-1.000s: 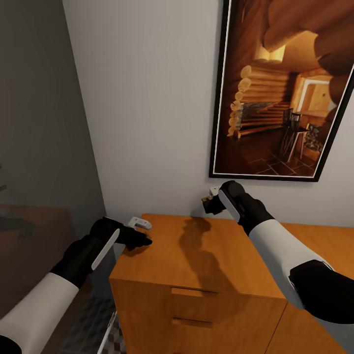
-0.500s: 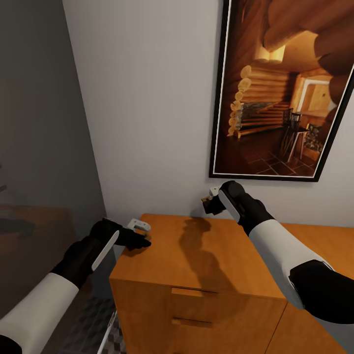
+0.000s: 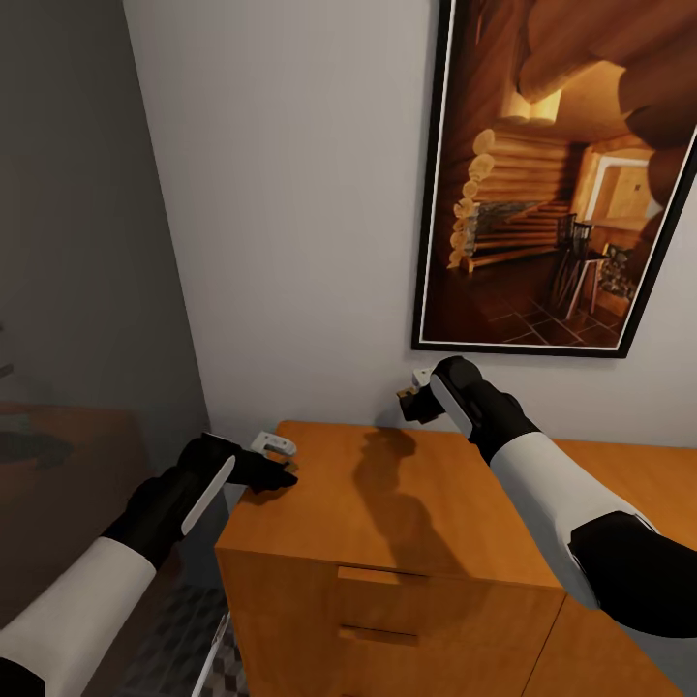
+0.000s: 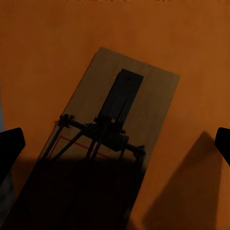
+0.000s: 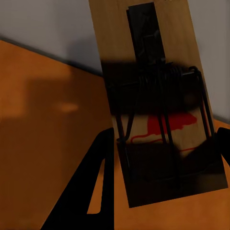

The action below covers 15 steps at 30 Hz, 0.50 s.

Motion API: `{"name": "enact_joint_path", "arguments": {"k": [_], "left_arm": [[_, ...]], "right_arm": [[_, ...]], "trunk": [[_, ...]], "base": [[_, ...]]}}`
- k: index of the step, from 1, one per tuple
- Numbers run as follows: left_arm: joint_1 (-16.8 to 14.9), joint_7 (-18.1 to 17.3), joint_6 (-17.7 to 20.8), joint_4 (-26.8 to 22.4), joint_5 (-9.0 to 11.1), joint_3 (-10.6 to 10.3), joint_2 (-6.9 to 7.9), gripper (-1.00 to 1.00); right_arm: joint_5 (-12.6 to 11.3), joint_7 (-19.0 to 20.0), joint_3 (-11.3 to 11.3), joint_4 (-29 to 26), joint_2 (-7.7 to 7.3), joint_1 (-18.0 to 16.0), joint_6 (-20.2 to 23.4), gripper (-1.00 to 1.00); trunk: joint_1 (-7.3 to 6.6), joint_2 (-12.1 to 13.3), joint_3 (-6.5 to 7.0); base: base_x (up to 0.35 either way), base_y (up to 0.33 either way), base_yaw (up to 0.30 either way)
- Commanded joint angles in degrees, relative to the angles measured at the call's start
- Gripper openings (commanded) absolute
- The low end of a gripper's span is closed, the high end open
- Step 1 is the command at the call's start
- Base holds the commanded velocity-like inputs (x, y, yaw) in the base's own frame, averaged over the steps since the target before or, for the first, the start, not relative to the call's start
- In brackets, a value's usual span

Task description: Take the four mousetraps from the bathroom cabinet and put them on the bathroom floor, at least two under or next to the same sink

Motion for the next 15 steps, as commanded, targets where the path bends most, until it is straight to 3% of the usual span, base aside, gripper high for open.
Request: {"name": "enact_joint_path", "arguments": {"k": [1,12,13,15], "left_arm": [[0.0,0.1,0.2,0.8,0.5,-0.1,0.04,1.00],[-0.1,0.2,0.2,2.0,0.6,-0.1,-0.07,1.00],[-0.1,0.2,0.2,2.2,0.6,-0.1,-0.07,-1.00],[-0.1,0.2,0.2,2.9,0.6,-0.1,-0.08,-1.00]], "right_arm": [[-0.2,0.0,0.1,0.0,-0.02,-0.1,0.2,-1.00],[-0.2,0.1,0.1,0.0,-0.02,-0.1,0.2,-1.00],[-0.2,0.1,0.1,0.0,-0.02,-0.1,0.2,-1.00],[-0.2,0.1,0.1,0.0,-0.02,-0.1,0.2,-1.00]], "trunk": [[0.01,0.0,-0.08],[0.01,0.0,-0.08],[0.01,0.0,-0.08],[0.01,0.0,-0.08]], "base": [[0.000,0.000,0.000],[0.000,0.000,0.000],[0.000,0.000,0.000],[0.000,0.000,0.000]]}}
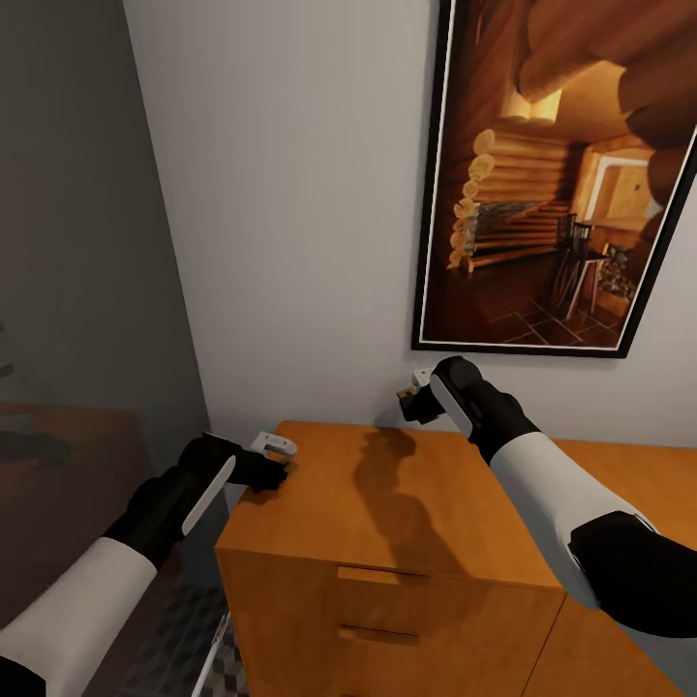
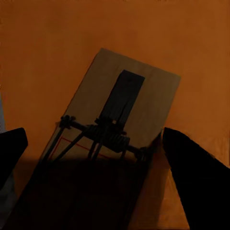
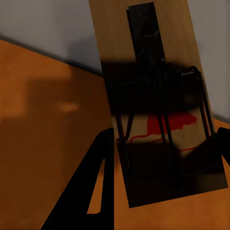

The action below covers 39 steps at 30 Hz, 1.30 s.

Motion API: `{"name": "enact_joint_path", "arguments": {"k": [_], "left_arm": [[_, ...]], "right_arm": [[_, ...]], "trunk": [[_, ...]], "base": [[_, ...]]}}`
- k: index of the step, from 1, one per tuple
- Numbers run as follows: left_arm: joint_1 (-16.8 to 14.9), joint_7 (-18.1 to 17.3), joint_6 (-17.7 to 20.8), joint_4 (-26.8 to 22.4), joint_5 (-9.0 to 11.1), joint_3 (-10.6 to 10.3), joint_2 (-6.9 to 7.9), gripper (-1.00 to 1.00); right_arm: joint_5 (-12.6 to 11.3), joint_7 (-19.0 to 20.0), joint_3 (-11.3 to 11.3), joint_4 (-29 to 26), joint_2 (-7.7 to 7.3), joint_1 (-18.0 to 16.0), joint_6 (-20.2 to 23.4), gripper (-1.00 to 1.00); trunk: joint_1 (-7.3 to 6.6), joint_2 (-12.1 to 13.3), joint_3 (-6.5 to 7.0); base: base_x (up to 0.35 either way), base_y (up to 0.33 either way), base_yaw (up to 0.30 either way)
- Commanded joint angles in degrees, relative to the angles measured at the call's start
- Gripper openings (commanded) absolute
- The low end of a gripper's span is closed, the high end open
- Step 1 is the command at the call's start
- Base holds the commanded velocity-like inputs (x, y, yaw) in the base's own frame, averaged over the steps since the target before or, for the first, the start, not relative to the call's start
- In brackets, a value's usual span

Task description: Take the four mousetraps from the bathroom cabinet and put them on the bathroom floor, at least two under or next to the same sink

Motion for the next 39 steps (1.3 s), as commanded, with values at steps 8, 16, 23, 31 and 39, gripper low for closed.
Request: {"name": "enact_joint_path", "arguments": {"k": [8,16,23,31,39], "left_arm": [[0.0,0.1,0.3,4.8,0.7,-0.2,0.05,-1.00],[-0.1,0.0,0.3,4.9,0.6,-0.2,0.05,-1.00],[-0.4,0.0,1.0,2.6,0.5,-0.2,0.05,-1.00],[-2.1,0.2,4.7,-3.2,0.7,0.6,0.26,-1.00],[-2.3,0.3,5.3,-6.9,0.7,6.1,0.27,-1.00]], "right_arm": [[-0.2,0.0,0.1,0.0,-0.02,-0.1,0.2,-1.00],[-0.2,0.1,0.1,0.0,-0.02,-0.1,0.2,-1.00],[-0.2,0.1,0.0,0.0,-0.02,-0.1,0.2,-1.00],[0.0,0.0,0.0,0.0,-0.02,-0.1,0.2,-1.00],[0.0,-0.1,0.0,0.0,-0.02,-0.1,0.2,-1.00]], "trunk": [[0.01,0.0,-0.08],[0.01,0.0,-0.08],[0.01,0.0,-0.08],[0.01,0.0,-0.08],[0.01,0.0,-0.08]], "base": [[0.000,0.000,0.000],[0.000,0.000,0.000],[0.000,0.000,0.000],[0.000,0.000,0.000],[0.000,0.000,0.000]]}}
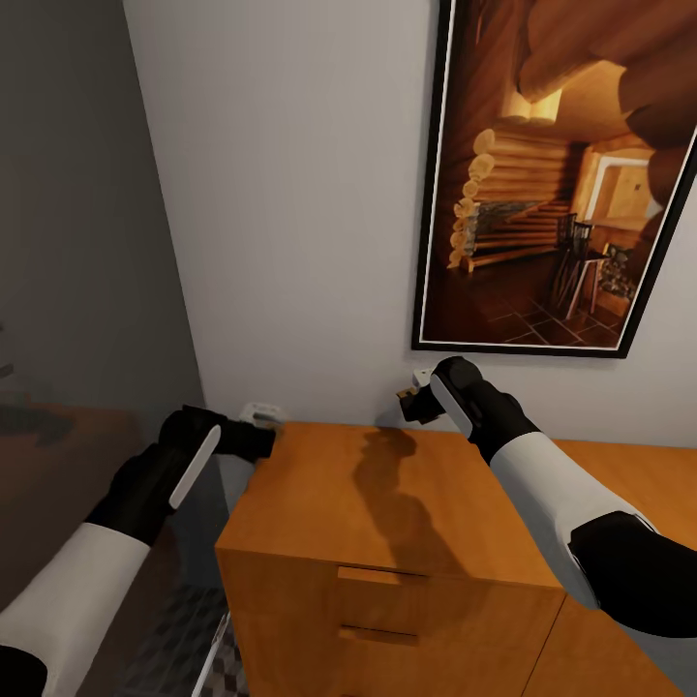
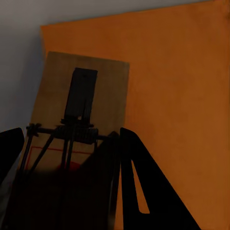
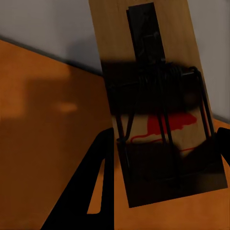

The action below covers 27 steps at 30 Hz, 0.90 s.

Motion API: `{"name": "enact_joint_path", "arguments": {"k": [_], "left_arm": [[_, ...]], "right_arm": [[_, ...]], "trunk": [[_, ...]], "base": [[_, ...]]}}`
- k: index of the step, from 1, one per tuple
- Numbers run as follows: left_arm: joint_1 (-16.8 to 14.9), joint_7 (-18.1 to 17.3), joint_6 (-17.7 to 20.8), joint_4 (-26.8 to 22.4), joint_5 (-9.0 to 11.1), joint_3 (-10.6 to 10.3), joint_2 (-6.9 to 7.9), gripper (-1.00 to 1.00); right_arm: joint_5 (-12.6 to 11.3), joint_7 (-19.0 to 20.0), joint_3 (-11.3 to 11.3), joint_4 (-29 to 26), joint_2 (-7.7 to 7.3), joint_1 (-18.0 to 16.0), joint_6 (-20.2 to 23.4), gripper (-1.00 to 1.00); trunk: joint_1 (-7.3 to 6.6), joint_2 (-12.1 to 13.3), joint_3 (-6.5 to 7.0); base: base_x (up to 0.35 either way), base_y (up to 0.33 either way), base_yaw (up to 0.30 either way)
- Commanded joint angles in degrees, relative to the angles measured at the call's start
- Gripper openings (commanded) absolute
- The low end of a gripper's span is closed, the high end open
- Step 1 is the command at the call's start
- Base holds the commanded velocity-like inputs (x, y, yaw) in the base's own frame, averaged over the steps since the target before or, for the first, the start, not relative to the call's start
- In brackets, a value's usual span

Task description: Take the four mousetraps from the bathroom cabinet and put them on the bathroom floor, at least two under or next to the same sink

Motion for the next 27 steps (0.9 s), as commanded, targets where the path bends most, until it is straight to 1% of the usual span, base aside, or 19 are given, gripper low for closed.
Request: {"name": "enact_joint_path", "arguments": {"k": [1,2,7,10,11,13,14,17,22,27], "left_arm": [[-0.1,-0.1,0.2,-0.1,0.0,0.2,0.06,-1.00],[-0.1,-0.1,0.2,-0.3,-0.2,0.6,0.07,-1.00],[-0.1,0.1,0.2,-0.4,-1.6,1.2,-0.06,-1.00],[-0.1,0.7,0.2,-0.4,-2.1,2.7,-0.28,-1.00],[-0.1,1.1,0.2,-0.4,-2.2,4.2,-0.46,-1.00],[-0.1,1.4,0.2,-0.4,-2.3,6.0,-0.73,-1.00],[-0.1,1.6,0.2,-0.4,-2.4,7.7,-1.05,-1.00],[-0.1,1.9,0.2,-0.5,-2.6,9.9,-1.79,-1.00],[-0.1,2.0,0.2,-0.6,-2.7,11.2,-2.32,-1.00],[-0.1,2.0,0.2,-0.9,-2.7,11.3,-2.43,-1.00]], "right_arm": [[-0.2,0.0,0.1,0.0,-0.02,-0.1,0.2,-1.00],[-0.1,0.0,0.1,0.0,-0.02,-0.1,0.2,-1.00],[-0.1,-0.1,0.1,0.0,-0.02,-0.1,0.2,-1.00],[-0.1,-0.1,0.1,0.0,-0.02,-0.1,0.2,-1.00],[0.0,-0.1,0.1,0.0,0.01,-0.1,0.2,-1.00],[0.0,-0.1,0.1,0.0,0.01,-0.1,0.2,-1.00],[0.0,-0.1,0.1,-0.1,0.00,-0.1,0.2,-1.00],[0.0,-0.1,0.1,-0.4,-0.01,-0.1,0.2,-1.00],[0.0,-0.1,0.0,-0.5,-0.02,-0.1,0.2,-1.00],[0.0,-0.1,0.0,-0.7,-0.02,-0.1,0.2,-1.00]], "trunk": [[0.00,0.0,-0.07],[0.00,0.0,-0.07],[0.00,0.0,-0.07],[0.00,0.0,-0.07],[0.00,0.0,-0.07],[0.00,0.0,-0.07],[0.00,0.0,-0.07],[0.00,0.0,-0.07],[0.00,0.0,-0.07],[0.00,0.0,-0.07]], "base": [[0.000,0.000,0.000],[0.000,0.000,0.000],[0.000,0.000,0.000],[0.000,0.000,0.000],[0.000,0.000,0.000],[0.000,0.000,0.000],[0.000,0.000,0.000],[0.000,0.000,0.000],[0.000,0.000,0.000],[0.000,0.000,0.000]]}}
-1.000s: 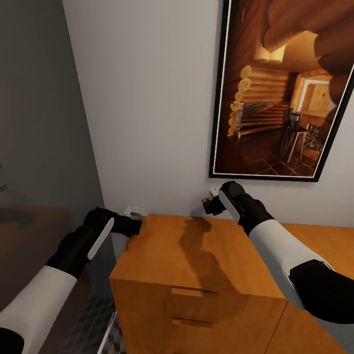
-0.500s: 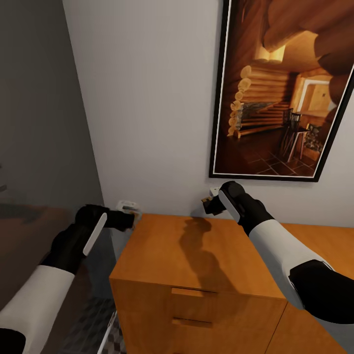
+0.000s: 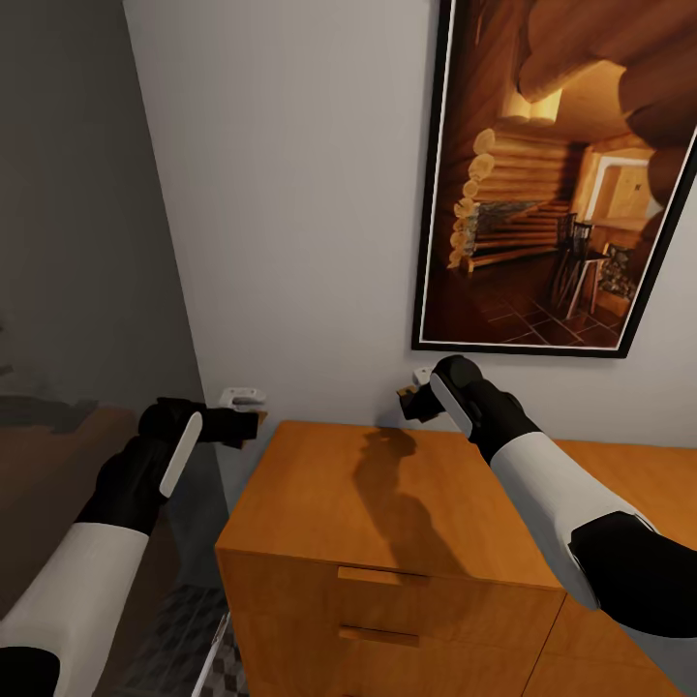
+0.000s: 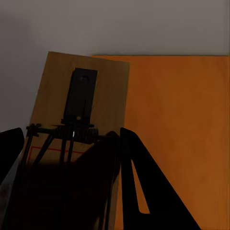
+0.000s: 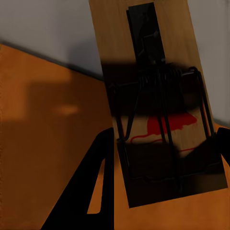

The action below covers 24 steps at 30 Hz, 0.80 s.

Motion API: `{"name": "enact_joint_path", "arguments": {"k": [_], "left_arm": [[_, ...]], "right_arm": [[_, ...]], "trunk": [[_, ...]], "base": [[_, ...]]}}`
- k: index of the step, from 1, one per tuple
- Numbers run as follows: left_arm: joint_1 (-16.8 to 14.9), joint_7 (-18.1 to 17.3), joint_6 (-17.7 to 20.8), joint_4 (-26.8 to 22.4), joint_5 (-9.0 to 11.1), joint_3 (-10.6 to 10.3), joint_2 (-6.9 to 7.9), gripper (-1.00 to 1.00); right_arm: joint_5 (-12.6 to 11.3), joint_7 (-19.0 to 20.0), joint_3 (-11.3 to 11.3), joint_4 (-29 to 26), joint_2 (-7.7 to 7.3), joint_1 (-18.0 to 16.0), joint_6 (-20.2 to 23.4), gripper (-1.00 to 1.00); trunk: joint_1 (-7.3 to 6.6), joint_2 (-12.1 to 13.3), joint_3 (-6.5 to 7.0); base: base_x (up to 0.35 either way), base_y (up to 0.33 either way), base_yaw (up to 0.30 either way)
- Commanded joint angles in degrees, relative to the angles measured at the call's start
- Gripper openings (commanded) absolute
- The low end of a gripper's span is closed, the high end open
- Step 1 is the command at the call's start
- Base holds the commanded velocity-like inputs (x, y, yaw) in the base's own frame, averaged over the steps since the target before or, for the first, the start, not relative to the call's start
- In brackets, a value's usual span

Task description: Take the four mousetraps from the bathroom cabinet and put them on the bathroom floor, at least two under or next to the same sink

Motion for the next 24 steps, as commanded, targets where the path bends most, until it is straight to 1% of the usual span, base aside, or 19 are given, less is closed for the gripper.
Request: {"name": "enact_joint_path", "arguments": {"k": [1,9,11,15,22,24], "left_arm": [[0.0,0.1,0.2,-0.4,0.3,-0.2,0.07,-1.00],[0.0,0.2,0.2,-2.3,0.2,-0.4,0.23,-1.00],[0.0,0.2,0.2,-2.5,0.2,-0.4,0.24,-1.00],[0.1,0.2,0.2,-2.6,0.2,-0.5,0.21,-1.00],[0.1,0.2,0.2,-2.7,0.2,-0.5,0.14,-1.00],[0.1,0.2,0.2,-2.6,0.2,-0.5,0.13,-1.00]], "right_arm": [[-0.2,0.0,0.1,-0.2,-0.02,-0.1,0.2,-1.00],[-0.2,0.0,0.1,-1.4,-0.06,-0.1,0.2,-1.00],[-0.2,0.0,0.1,-1.5,-0.04,-0.1,0.2,-1.00],[-0.1,0.0,0.1,-1.6,-0.08,-0.1,0.2,-1.00],[0.0,-0.1,0.2,-1.6,-0.11,-0.1,0.2,-1.00],[0.4,-0.2,0.2,-1.6,-0.11,-0.1,0.2,-1.00]], "trunk": [[0.00,0.0,-0.07],[0.00,0.0,-0.07],[0.00,0.0,-0.07],[0.00,0.0,-0.07],[0.00,0.0,-0.07],[0.00,0.0,-0.07]], "base": [[0.000,0.000,0.000],[-0.004,0.000,0.000],[-0.116,0.000,0.000],[-0.250,0.000,0.000],[-0.324,0.000,0.000],[-0.341,0.000,0.000]]}}
